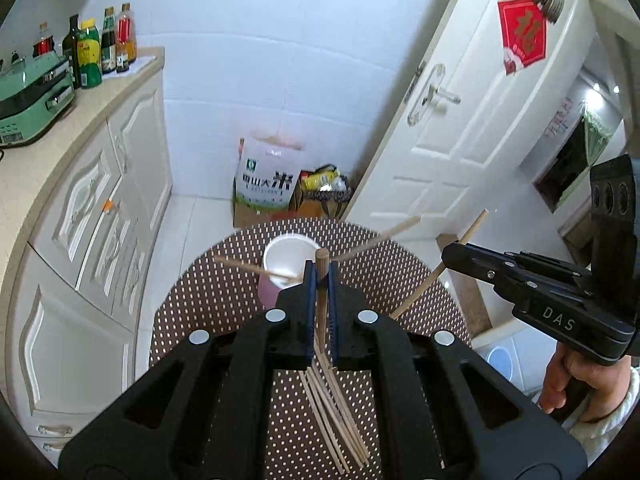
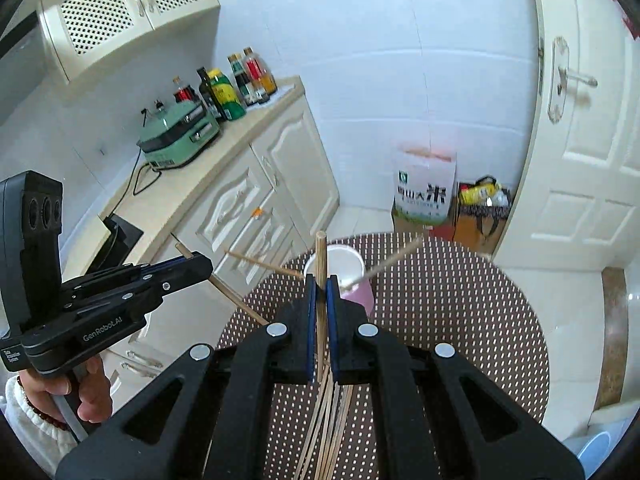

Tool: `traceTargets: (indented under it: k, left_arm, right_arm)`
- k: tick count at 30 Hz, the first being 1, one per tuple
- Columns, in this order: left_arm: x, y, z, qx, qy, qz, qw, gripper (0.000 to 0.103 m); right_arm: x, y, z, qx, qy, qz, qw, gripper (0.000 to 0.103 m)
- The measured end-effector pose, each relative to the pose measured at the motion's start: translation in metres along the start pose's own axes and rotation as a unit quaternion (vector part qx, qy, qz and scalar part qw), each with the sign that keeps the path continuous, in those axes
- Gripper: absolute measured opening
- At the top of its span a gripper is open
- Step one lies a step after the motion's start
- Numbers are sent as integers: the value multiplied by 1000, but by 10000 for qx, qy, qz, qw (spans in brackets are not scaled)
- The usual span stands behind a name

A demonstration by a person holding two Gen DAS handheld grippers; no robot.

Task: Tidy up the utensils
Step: 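Raise the left gripper's stick into the pink cup while the right gripper inserts its stick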

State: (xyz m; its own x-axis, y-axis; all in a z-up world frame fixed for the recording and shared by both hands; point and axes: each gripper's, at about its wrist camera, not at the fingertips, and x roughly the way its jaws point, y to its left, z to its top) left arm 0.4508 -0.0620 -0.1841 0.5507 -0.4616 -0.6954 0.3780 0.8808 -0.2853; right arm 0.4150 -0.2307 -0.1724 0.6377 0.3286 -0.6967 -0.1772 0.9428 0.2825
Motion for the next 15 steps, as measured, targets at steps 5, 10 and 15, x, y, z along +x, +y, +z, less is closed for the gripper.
traceTargets:
  k: [5,10,15]
  left_arm:
    - [-12,0,15,-42,-291,2,9996,6]
    - [-17,5,31,-170,-511,11,9985,6]
    - [-18,10,46,-280,-718,138,9969,6]
  right_arm:
    - [-7,5,17,-134,-195,21,9997,4]
    - [-9,10,34,-254,-394,21,9989,4]
    - [-6,16,51,-399,-572,-40,9976,4]
